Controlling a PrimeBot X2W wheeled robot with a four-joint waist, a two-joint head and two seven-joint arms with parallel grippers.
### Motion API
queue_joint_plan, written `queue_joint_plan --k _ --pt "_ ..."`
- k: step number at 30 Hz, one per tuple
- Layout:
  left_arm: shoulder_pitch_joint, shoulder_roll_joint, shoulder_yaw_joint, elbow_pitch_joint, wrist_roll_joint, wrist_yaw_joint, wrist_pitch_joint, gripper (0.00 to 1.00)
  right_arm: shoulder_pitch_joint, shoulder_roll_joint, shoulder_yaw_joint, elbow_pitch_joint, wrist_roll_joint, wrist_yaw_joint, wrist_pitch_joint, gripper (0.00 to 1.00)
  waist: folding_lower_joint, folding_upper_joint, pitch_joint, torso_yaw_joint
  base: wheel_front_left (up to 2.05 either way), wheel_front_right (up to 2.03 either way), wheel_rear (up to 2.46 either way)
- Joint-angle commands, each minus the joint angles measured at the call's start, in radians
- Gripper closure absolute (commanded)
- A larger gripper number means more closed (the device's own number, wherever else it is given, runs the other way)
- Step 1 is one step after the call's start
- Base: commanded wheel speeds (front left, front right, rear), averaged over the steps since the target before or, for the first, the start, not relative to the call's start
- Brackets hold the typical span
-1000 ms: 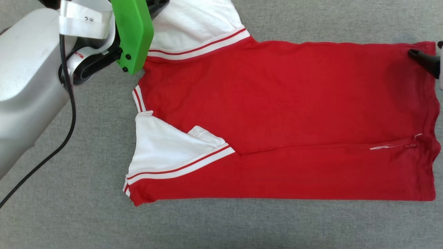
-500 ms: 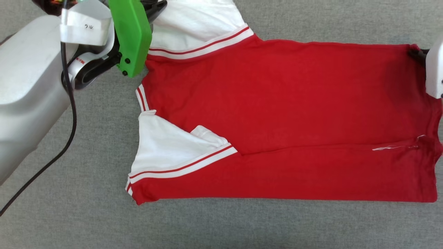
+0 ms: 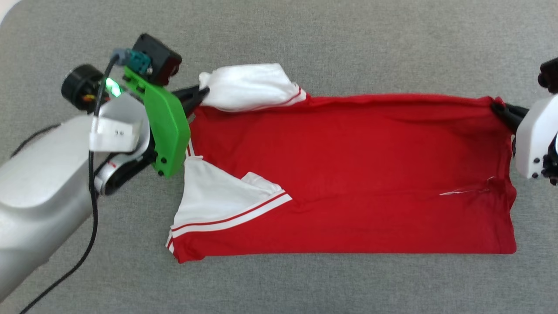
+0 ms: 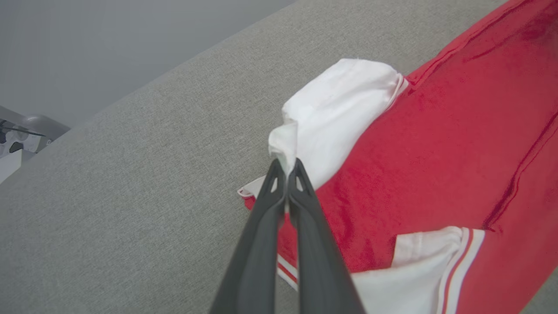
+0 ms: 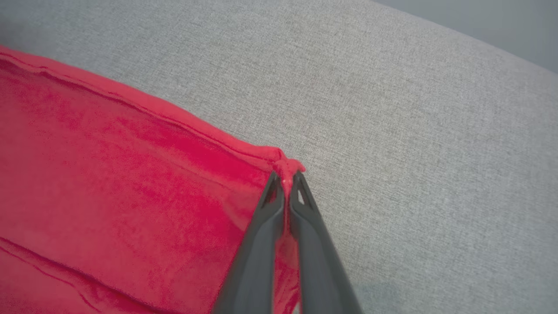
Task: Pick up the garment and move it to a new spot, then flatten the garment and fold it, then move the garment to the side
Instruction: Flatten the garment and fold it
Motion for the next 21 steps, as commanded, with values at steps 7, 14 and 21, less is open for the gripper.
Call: queue_joint_plan --k 7,14,21 --pt "0.175 0.072 -0.039 -0.121 -0.028 0.078 -0.038 1.00 0.202 -0.030 -0.035 -0.088 0.016 -0.001 -0.072 1.00 0.0000 0.0000 -0.108 0.007 0.00 0.00 0.00" --pt "0.322 0.102 -0.086 -0.184 -0.051 0.134 -0.062 1.00 0.401 -0.019 -0.107 -0.168 0.013 -0.001 -0.091 1.00 0.0000 0.0000 -0.136 0.011 0.00 0.00 0.00" --pt "0.415 0.094 -0.101 -0.172 -0.084 0.167 -0.092 1.00 0.517 0.026 -0.153 -0.194 0.001 -0.001 -0.061 1.00 0.0000 0.0000 -0.107 0.006 0.00 0.00 0.00"
